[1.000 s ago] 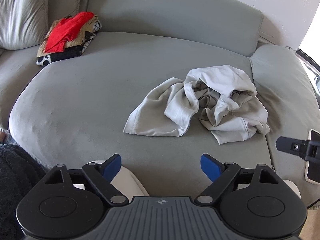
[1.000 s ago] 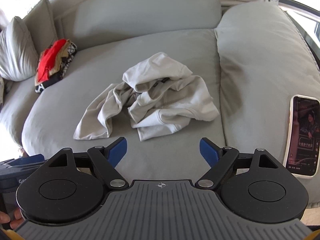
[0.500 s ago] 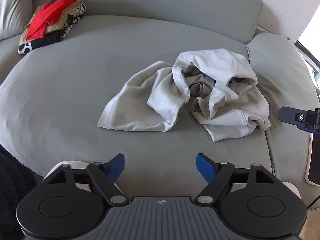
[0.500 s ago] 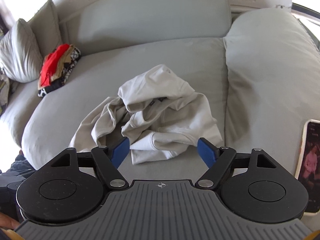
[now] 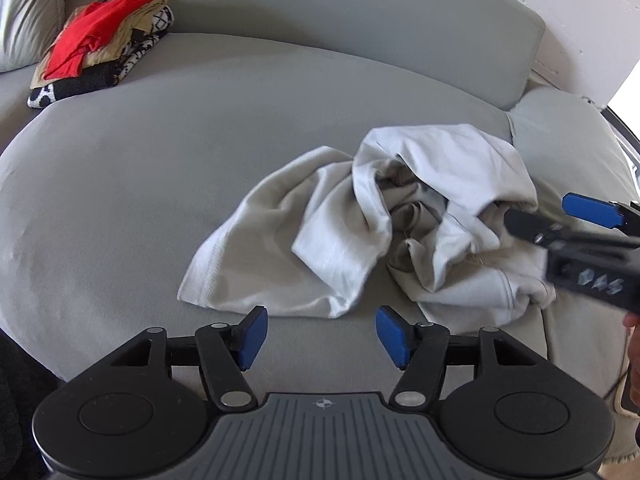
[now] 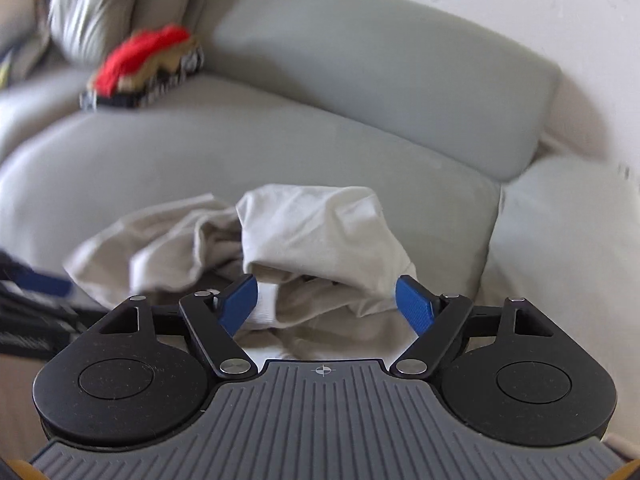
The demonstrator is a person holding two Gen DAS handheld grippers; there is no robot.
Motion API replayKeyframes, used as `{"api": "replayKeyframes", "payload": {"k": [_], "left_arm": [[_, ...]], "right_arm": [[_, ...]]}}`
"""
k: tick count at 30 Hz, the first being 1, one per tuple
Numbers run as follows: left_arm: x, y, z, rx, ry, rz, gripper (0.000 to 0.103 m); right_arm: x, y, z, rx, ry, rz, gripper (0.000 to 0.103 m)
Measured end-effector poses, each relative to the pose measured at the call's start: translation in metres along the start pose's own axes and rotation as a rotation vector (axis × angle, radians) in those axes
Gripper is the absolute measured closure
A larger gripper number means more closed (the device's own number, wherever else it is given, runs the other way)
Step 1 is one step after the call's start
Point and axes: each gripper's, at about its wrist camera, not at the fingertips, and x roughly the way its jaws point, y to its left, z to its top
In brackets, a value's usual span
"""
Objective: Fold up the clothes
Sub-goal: 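Move both tools toward the grey hoodie and reach into its fabric, then grasp the hoodie edge with the right gripper and lift it up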
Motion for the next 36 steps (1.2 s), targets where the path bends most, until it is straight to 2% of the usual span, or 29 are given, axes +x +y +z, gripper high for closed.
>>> {"api": "replayKeyframes", "payload": {"k": [2,5,8,9,10,12,14,17,20,22,24,27,28,29,30,32,34,36], "left_arm": [[0.002,0.005,0.0,-0.012,0.002,-0.002,0.042],[0.006,0.011,-0.001,-0.032,0.011,-0.005,0.041],[0.009,0.016,-0.001,-0.039,0.019,-0.008,0.041],[0.009,0.016,-0.002,-0.041,0.019,-0.007,0.041],[0.008,0.017,-0.002,-0.042,0.019,-0.006,0.041],[0.007,0.019,-0.003,-0.046,0.016,-0.005,0.041],[0.004,0.021,-0.004,-0.048,0.011,-0.005,0.041],[-0.004,0.025,-0.003,-0.044,-0.009,-0.008,0.041],[-0.014,0.024,-0.002,-0.038,-0.044,-0.038,0.041],[-0.019,0.018,-0.002,-0.019,-0.068,-0.069,0.041],[-0.022,0.006,-0.004,0.024,-0.082,-0.116,0.041],[-0.023,-0.017,-0.011,0.106,-0.068,-0.188,0.04],[-0.023,-0.024,-0.014,0.128,-0.056,-0.206,0.039],[-0.021,-0.028,-0.017,0.145,-0.041,-0.223,0.036],[-0.019,-0.031,-0.019,0.152,-0.026,-0.235,0.036],[-0.01,-0.031,-0.02,0.13,-0.002,-0.227,0.036],[0.0,-0.026,-0.019,0.08,0.009,-0.179,0.038],[0.008,-0.02,-0.017,0.04,0.018,-0.119,0.041]], "right_arm": [[0.01,0.016,0.002,-0.113,-0.009,-0.051,0.022],[0.02,0.037,0.005,-0.257,-0.045,-0.118,0.028],[0.03,0.057,0.011,-0.36,-0.067,-0.119,0.034],[0.035,0.063,0.013,-0.386,-0.059,-0.112,0.046],[0.04,0.066,0.016,-0.39,-0.047,-0.097,0.068],[0.048,0.059,0.031,-0.26,-0.023,-0.047,0.102],[0.04,0.032,0.054,0.0,-0.062,-0.018,0.102],[-0.002,-0.031,0.08,0.399,-0.228,-0.016,0.103],[-0.057,-0.098,0.076,0.712,-0.398,-0.096,0.103],[-0.081,-0.139,0.058,0.862,-0.428,-0.2,0.102],[-0.083,-0.169,0.031,0.935,-0.337,-0.275,0.102],[-0.067,-0.195,-0.024,1.016,-0.115,-0.305,0.102],[-0.061,-0.198,-0.044,1.03,-0.035,-0.311,0.1],[-0.055,-0.199,-0.064,1.039,0.052,-0.307,0.093],[-0.048,-0.199,-0.082,1.048,0.134,-0.287,0.086],[-0.042,-0.188,-0.114,1.079,0.216,-0.186,0.08],[-0.044,-0.174,-0.133,1.082,0.211,-0.059,0.062],[-0.048,-0.152,-0.131,1.003,0.164,0.059,0.059]]}}
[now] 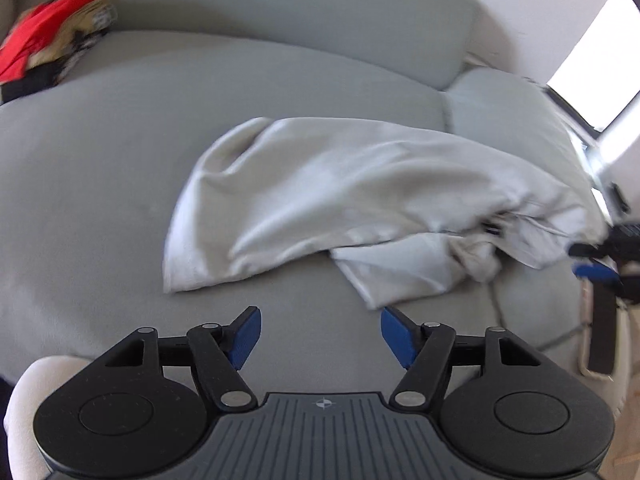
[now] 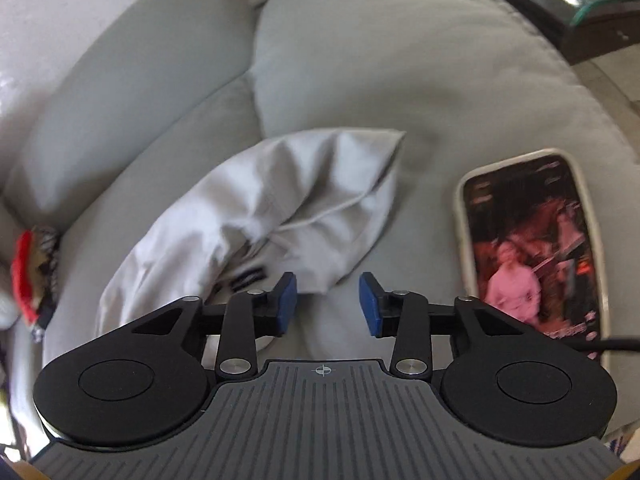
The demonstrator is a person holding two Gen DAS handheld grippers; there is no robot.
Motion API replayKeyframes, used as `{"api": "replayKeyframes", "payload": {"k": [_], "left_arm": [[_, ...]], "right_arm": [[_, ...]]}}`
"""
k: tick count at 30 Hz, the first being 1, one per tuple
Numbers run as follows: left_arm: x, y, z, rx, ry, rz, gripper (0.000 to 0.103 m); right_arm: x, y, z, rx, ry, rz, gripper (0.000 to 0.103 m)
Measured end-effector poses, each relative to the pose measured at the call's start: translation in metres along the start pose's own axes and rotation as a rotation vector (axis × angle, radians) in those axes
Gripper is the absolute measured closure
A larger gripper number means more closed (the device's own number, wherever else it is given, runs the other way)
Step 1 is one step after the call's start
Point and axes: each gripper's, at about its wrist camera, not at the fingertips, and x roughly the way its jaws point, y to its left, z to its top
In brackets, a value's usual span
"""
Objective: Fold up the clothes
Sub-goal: 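Grasp the hoodie edge with the right gripper and lift it up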
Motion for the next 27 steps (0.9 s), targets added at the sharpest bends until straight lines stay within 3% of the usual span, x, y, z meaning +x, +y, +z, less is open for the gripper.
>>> {"api": "replayKeyframes", "payload": {"k": [2,4,7,11,17,18,19,20,24,27], "left_arm": [[0.0,0.006,0.002,-0.023,-0.004,0.023,0.041],[-0.008,0.013,0.003,-0.043,-0.042,0.052,0.04],[-0.023,0.02,0.007,-0.07,-0.124,0.164,0.034],[-0.035,0.036,0.018,-0.081,-0.192,0.214,0.027],[-0.033,0.063,0.023,-0.109,-0.192,0.236,0.027],[-0.031,0.067,0.022,-0.12,-0.184,0.232,0.027],[-0.029,0.072,0.021,-0.13,-0.178,0.227,0.027],[-0.029,0.076,0.02,-0.139,-0.174,0.222,0.027],[-0.03,0.085,0.02,-0.166,-0.184,0.196,0.028],[-0.033,0.083,0.024,-0.156,-0.211,0.165,0.029]], "right_arm": [[0.0,0.026,-0.011,-0.119,0.022,0.107,0.056],[0.004,0.06,-0.02,-0.216,0.054,0.204,0.041],[0.024,0.109,-0.029,-0.275,0.086,0.296,0.029],[0.067,0.159,-0.036,-0.306,0.123,0.243,0.028],[0.132,0.199,-0.054,-0.421,0.191,0.099,0.027],[0.137,0.201,-0.056,-0.439,0.173,0.067,0.041],[0.138,0.202,-0.057,-0.448,0.143,0.036,0.084],[0.136,0.202,-0.054,-0.439,0.125,0.04,0.1],[0.101,0.206,-0.016,-0.334,0.055,0.18,0.101],[0.05,0.205,0.044,-0.167,-0.159,0.294,0.101]]}}
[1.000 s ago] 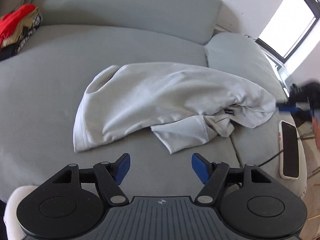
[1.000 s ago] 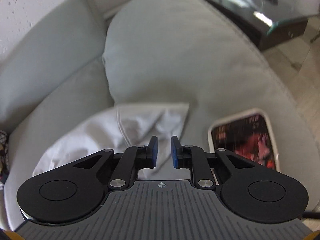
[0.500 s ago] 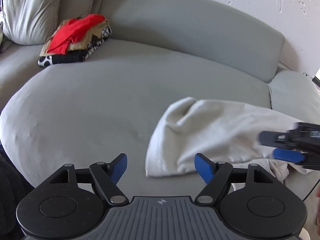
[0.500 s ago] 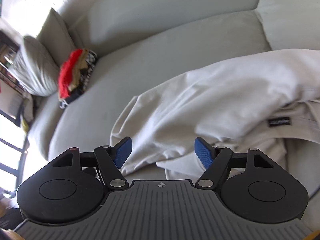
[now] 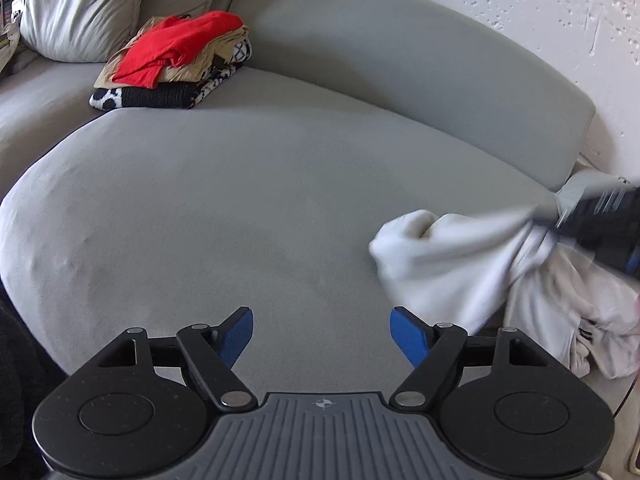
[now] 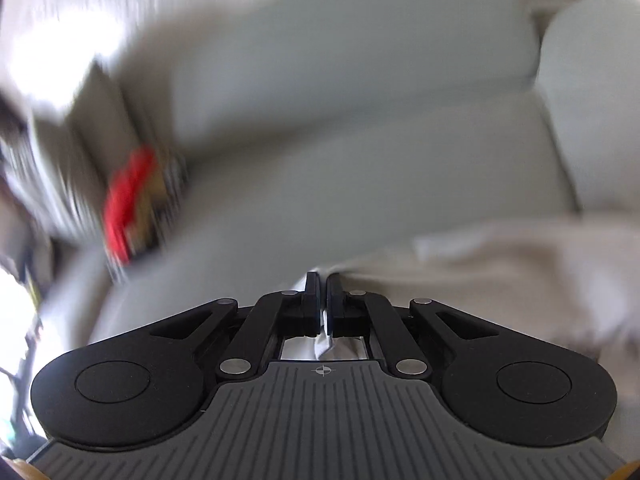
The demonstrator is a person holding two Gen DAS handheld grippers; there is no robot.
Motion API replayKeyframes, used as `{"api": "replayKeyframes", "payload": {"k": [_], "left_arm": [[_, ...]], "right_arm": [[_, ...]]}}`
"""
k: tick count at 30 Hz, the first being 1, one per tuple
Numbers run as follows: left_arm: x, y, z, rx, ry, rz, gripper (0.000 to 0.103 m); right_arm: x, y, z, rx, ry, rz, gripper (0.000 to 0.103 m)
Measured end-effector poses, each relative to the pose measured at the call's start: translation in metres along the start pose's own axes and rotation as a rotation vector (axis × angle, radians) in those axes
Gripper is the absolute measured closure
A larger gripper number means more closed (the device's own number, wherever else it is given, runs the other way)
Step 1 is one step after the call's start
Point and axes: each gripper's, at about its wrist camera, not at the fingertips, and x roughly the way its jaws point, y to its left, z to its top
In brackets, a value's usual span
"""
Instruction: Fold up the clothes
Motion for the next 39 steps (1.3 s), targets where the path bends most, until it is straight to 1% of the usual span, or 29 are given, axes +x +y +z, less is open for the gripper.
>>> {"api": "replayKeyframes", "payload": {"k": [1,2,3,5,6,7,8,9,10,11,12,13,14,15,16,17,19,21,22,24,26,28,31,33,35,37,39], "left_arm": [[-0.002,-0.003,0.002,0.014,-0.013,-0.016,0.029],[-0.004,-0.006,0.003,0.03,-0.024,-0.031,0.028],[-0.006,-0.009,0.004,0.046,-0.033,-0.045,0.028],[-0.009,-0.016,0.005,0.074,-0.044,-0.073,0.027],[-0.009,-0.02,0.004,0.082,-0.045,-0.087,0.027],[-0.009,-0.024,0.003,0.092,-0.045,-0.102,0.028],[-0.009,-0.027,0.001,0.104,-0.045,-0.113,0.028],[-0.01,-0.03,-0.001,0.115,-0.042,-0.119,0.028],[-0.011,-0.034,-0.003,0.128,-0.033,-0.127,0.028],[-0.012,-0.036,-0.005,0.141,-0.021,-0.143,0.028],[-0.014,-0.038,-0.007,0.153,-0.007,-0.161,0.027],[-0.015,-0.04,-0.01,0.162,0.006,-0.18,0.027],[-0.016,-0.041,-0.013,0.168,0.022,-0.2,0.027],[-0.016,-0.043,-0.016,0.174,0.041,-0.222,0.027],[-0.015,-0.045,-0.019,0.175,0.057,-0.238,0.027],[-0.013,-0.047,-0.021,0.167,0.071,-0.25,0.03],[-0.008,-0.053,-0.023,0.138,0.096,-0.282,0.033],[0.0,-0.057,-0.02,0.091,0.12,-0.327,0.04],[0.005,-0.06,-0.016,0.054,0.132,-0.354,0.042],[0.018,-0.065,-0.008,-0.041,0.155,-0.4,0.052],[0.033,-0.073,0.001,-0.154,0.178,-0.435,0.057],[0.053,-0.079,0.014,-0.25,0.182,-0.449,0.059],[0.085,-0.087,0.028,-0.38,0.191,-0.472,0.06],[0.107,-0.09,0.034,-0.466,0.218,-0.518,0.06],[0.131,-0.096,0.038,-0.525,0.26,-0.563,0.06],[0.149,-0.099,0.038,-0.57,0.283,-0.579,0.066],[0.161,-0.101,0.036,-0.617,0.301,-0.608,0.079]], "right_arm": [[-0.014,-0.003,0.025,0.075,-0.08,0.015,0.101],[-0.028,-0.009,0.045,0.133,-0.131,0.03,0.101],[-0.038,-0.013,0.058,0.163,-0.151,0.042,0.101],[-0.052,-0.02,0.071,0.195,-0.16,0.051,0.101],[-0.061,-0.022,0.07,0.202,-0.182,0.042,0.101],[-0.071,-0.025,0.07,0.205,-0.227,0.018,0.101],[-0.082,-0.031,0.071,0.212,-0.29,-0.025,0.101],[-0.092,-0.038,0.074,0.224,-0.359,-0.092,0.101],[-0.099,-0.047,0.077,0.233,-0.418,-0.184,0.1],[-0.104,-0.06,0.082,0.245,-0.438,-0.274,0.096],[-0.105,-0.073,0.086,0.267,-0.399,-0.345,0.08],[-0.105,-0.087,0.089,0.289,-0.328,-0.387,0.068],[-0.108,-0.098,0.087,0.303,-0.273,-0.389,0.065],[-0.113,-0.106,0.081,0.3,-0.24,-0.369,0.061],[-0.118,-0.112,0.072,0.284,-0.204,-0.355,0.051],[-0.122,-0.117,0.062,0.265,-0.162,-0.349,0.047],[-0.132,-0.127,0.039,0.253,-0.087,-0.309,0.046],[-0.143,-0.137,0.014,0.252,-0.022,-0.253,0.046],[-0.148,-0.142,0.0,0.257,-0.001,-0.22,0.046],[-0.153,-0.152,-0.025,0.281,0.032,-0.167,0.047],[-0.156,-0.162,-0.045,0.318,0.043,-0.128,0.047],[-0.156,-0.172,-0.06,0.351,0.041,-0.121,0.048],[-0.156,-0.186,-0.075,0.386,0.027,-0.149,0.049],[-0.156,-0.193,-0.079,0.406,0.019,-0.151,0.049],[-0.154,-0.199,-0.082,0.419,0.016,-0.152,0.049],[-0.153,-0.203,-0.084,0.425,0.012,-0.153,0.049],[-0.152,-0.206,-0.085,0.432,0.008,-0.154,0.049]]}}
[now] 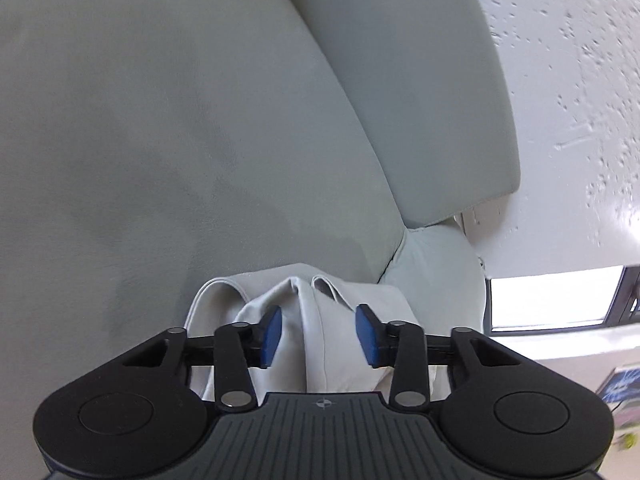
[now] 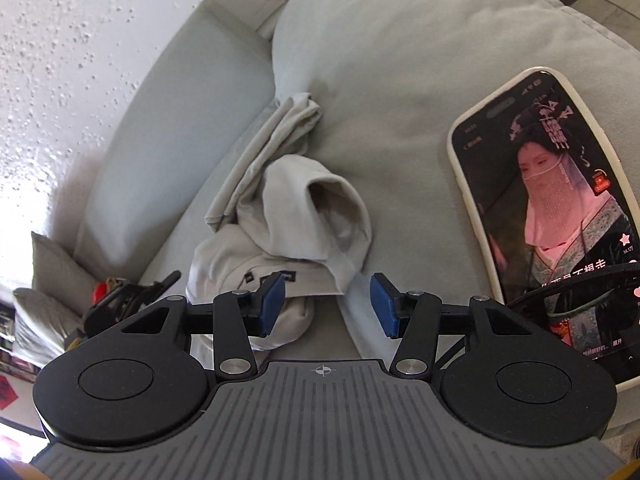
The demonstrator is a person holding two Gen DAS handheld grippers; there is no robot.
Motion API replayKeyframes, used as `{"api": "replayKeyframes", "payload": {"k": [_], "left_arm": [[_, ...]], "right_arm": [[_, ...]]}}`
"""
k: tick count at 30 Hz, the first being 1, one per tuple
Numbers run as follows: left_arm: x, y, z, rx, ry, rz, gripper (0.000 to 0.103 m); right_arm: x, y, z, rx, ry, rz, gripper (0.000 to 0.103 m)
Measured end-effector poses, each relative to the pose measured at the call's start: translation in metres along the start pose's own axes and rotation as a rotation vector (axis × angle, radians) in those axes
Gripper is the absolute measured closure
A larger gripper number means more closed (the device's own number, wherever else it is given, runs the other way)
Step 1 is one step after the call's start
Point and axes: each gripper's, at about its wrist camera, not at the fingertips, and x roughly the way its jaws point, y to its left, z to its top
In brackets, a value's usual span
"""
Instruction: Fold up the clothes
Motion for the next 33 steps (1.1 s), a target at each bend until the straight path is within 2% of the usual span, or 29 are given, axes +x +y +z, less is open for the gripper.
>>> {"api": "replayKeyframes", "payload": {"k": [2,7,10,11,15,20,21,22,24,26,30,33], "left_arm": [[0.007,0.004,0.0,-0.028,0.01,-0.035,0.086],[0.021,0.008,0.0,-0.054,0.063,-0.033,0.086],[0.028,0.012,0.005,-0.073,0.056,-0.035,0.091],[0.027,0.01,0.006,-0.054,0.047,-0.034,0.103],[0.015,-0.006,0.005,0.061,0.011,-0.041,0.103],[0.005,-0.012,0.005,0.124,-0.011,-0.023,0.103],[0.004,-0.012,0.005,0.134,-0.019,-0.014,0.103],[0.0,-0.013,0.005,0.148,-0.028,-0.007,0.103],[-0.01,-0.017,0.005,0.182,-0.05,0.004,0.103],[-0.025,-0.022,0.004,0.214,-0.068,-0.005,0.103],[-0.08,-0.048,-0.002,0.35,-0.146,-0.048,0.103],[-0.141,-0.076,-0.008,0.469,-0.247,-0.132,0.103]], "right_arm": [[0.002,-0.002,0.001,0.004,-0.008,-0.003,0.049],[0.008,-0.003,0.004,-0.026,-0.031,-0.04,0.049],[0.013,0.008,0.002,-0.159,-0.064,-0.109,0.049],[0.015,0.012,0.001,-0.214,-0.081,-0.133,0.051],[0.032,0.028,-0.001,-0.432,-0.131,-0.207,0.051],[0.06,0.044,-0.002,-0.644,-0.18,-0.303,0.056],[0.063,0.047,-0.001,-0.656,-0.19,-0.323,0.072],[0.063,0.049,0.002,-0.637,-0.197,-0.333,0.102],[0.055,0.048,0.009,-0.493,-0.181,-0.312,0.101],[0.04,0.045,0.016,-0.335,-0.153,-0.242,0.101],[-0.002,0.028,0.02,0.011,-0.036,0.052,0.101],[-0.045,0.032,0.014,0.139,-0.027,0.215,0.101]]}}
